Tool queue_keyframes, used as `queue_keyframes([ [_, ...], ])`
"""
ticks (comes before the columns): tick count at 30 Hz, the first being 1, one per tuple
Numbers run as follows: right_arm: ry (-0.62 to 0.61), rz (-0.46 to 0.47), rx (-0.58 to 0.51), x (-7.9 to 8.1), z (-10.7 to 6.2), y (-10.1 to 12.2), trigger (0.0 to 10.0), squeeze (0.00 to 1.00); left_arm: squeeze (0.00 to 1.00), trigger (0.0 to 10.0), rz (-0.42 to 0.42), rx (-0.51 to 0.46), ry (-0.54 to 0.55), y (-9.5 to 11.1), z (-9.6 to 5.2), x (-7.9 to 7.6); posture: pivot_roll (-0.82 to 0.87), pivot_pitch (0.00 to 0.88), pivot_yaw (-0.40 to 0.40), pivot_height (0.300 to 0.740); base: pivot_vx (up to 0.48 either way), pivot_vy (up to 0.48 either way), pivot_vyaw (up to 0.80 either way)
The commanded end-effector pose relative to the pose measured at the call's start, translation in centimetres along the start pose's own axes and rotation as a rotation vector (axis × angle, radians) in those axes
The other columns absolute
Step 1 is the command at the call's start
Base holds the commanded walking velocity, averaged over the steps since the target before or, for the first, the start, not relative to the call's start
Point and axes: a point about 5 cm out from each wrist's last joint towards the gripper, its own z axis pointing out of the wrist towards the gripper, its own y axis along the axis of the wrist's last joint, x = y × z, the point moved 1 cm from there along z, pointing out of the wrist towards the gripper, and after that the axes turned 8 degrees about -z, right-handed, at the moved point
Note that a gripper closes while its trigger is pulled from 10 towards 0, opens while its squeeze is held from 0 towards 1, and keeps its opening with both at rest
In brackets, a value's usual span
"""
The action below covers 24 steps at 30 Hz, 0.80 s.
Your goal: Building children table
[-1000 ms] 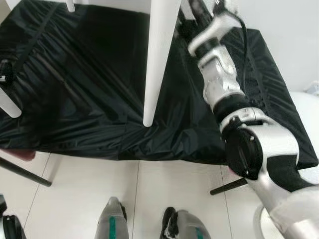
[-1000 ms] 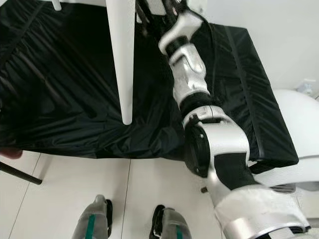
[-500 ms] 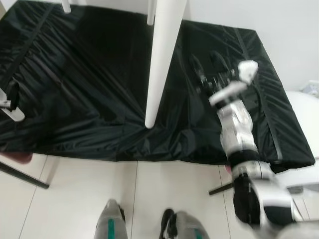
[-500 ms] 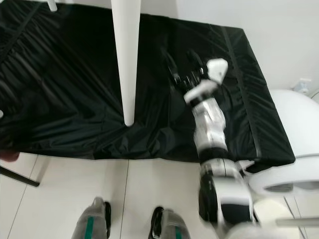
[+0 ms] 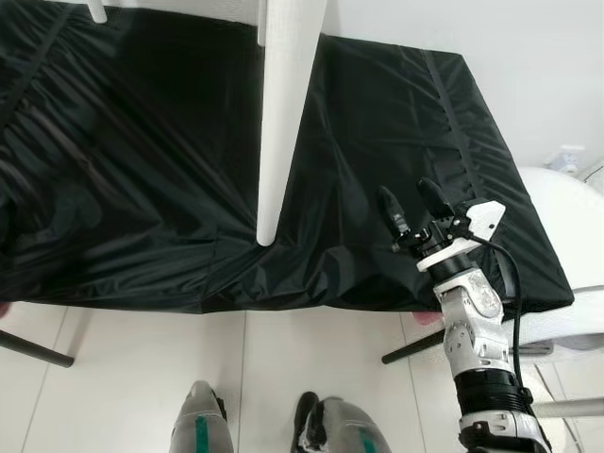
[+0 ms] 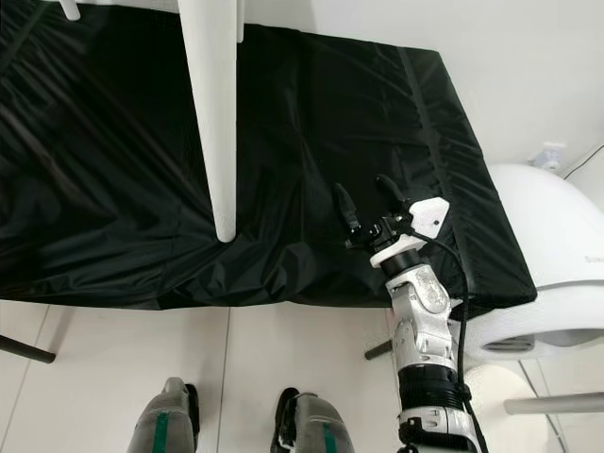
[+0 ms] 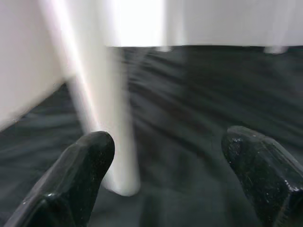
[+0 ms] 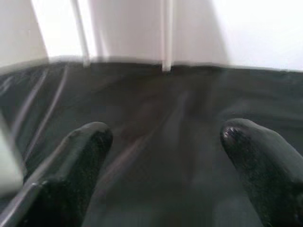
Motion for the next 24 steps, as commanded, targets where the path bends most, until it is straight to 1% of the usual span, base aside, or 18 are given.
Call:
queue_keyframes([
  [1,0.093,-0.048,0.007,1.1,-0.3,0.0,10.0,0.0,0.0,10.0,-0.016,-0.031,-0.159,0.3,-0.1,-2.8,0.2,0.2,-0.158,0.74,0.0,0.0,0.0],
  [2,0.093,-0.048,0.007,1.1,-0.3,0.0,10.0,0.0,0.0,10.0,-0.016,-0.031,-0.159,0.3,-0.1,-2.8,0.2,0.2,-0.158,0.74,0.0,0.0,0.0],
  [3,0.157,-0.054,0.017,1.7,-0.5,-0.1,10.0,0.0,0.0,10.0,-0.006,-0.026,-0.204,0.0,-0.3,-3.8,0.2,0.201,-0.164,0.74,0.0,0.0,0.0],
  [5,0.157,-0.054,0.017,1.7,-0.5,-0.1,10.0,0.0,0.0,10.0,-0.006,-0.026,-0.204,0.0,-0.3,-3.8,0.2,0.201,-0.164,0.74,0.0,0.0,0.0],
  [6,0.234,-0.059,0.035,2.4,-0.8,-0.3,10.0,0.0,0.0,10.0,-0.03,0.0,-0.282,-0.5,-0.6,-5.3,0.2,0.201,-0.168,0.74,0.0,0.0,0.0],
  [7,0.234,-0.059,0.035,2.4,-0.8,-0.3,10.0,0.0,0.0,10.0,-0.03,0.0,-0.282,-0.5,-0.6,-5.3,0.2,0.201,-0.168,0.74,0.0,0.0,0.0],
  [8,0.328,-0.063,0.057,3.2,-1.5,-0.7,10.0,0.0,0.0,10.0,-0.01,0.011,-0.351,-0.9,-0.8,-6.5,0.2,0.203,-0.17,0.74,0.0,0.0,0.0],
  [9,0.401,-0.07,0.073,3.8,-2.1,-0.9,10.0,0.0,0.0,10.0,-0.027,0.026,-0.409,-1.3,-1.0,-7.4,0.2,0.204,-0.168,0.74,0.0,0.0,0.0],
  [10,0.401,-0.07,0.073,3.8,-2.1,-0.9,10.0,0.0,0.0,10.0,-0.027,0.026,-0.409,-1.3,-1.0,-7.4,0.2,0.204,-0.168,0.74,0.0,0.0,0.0],
  [12,0.496,-0.07,0.106,4.6,-3.1,-1.2,10.0,0.0,0.0,10.0,-0.01,0.049,-0.498,-1.8,-1.2,-8.3,0.2,0.205,-0.168,0.74,0.0,0.0,0.0],
  [13,0.496,-0.07,0.106,4.6,-3.1,-1.2,10.0,0.0,0.0,10.0,-0.01,0.049,-0.498,-1.8,-1.2,-8.3,0.2,0.205,-0.168,0.74,0.0,0.0,0.0],
  [15,0.546,-0.076,0.12,5.0,-3.7,-1.4,10.0,0.0,0.0,10.0,-0.007,0.069,-0.546,-2.2,-1.3,-8.6,0.19,0.205,-0.16,0.74,0.0,0.0,0.0],
  [16,0.638,-0.099,0.144,5.9,-4.8,-1.8,10.0,0.0,0.0,10.0,0.071,0.082,-0.604,-3.1,-1.5,-8.9,0.18,0.205,-0.152,0.74,0.0,0.0,0.0],
  [18,0.638,-0.099,0.144,5.9,-4.8,-1.8,10.0,0.0,0.0,10.0,0.071,0.082,-0.604,-3.1,-1.5,-8.9,0.18,0.205,-0.152,0.74,0.0,0.0,0.0],
  [19,0.672,-0.108,0.154,6.2,-5.2,-1.9,10.0,0.0,0.0,10.0,0.102,0.085,-0.623,-3.5,-1.7,-9.0,0.18,0.203,-0.151,0.74,0.0,0.0,0.0],
  [21,0.699,-0.107,0.164,6.5,-5.5,-2.1,10.0,0.0,0.0,10.0,0.097,0.109,-0.652,-4.1,-1.9,-9.0,0.18,0.201,-0.149,0.74,0.0,0.0,0.0],
  [23,0.769,-0.115,0.183,6.9,-6.2,-2.6,10.0,0.0,0.0,10.0,0.091,0.144,-0.692,-5.0,-2.0,-9.1,0.18,0.193,-0.146,0.74,0.0,0.0,0.0],
  [24,0.769,-0.115,0.183,6.9,-6.2,-2.6,10.0,0.0,0.0,10.0,0.091,0.144,-0.692,-5.0,-2.0,-9.1,0.18,0.193,-0.146,0.74,0.0,0.0,0.0],
])
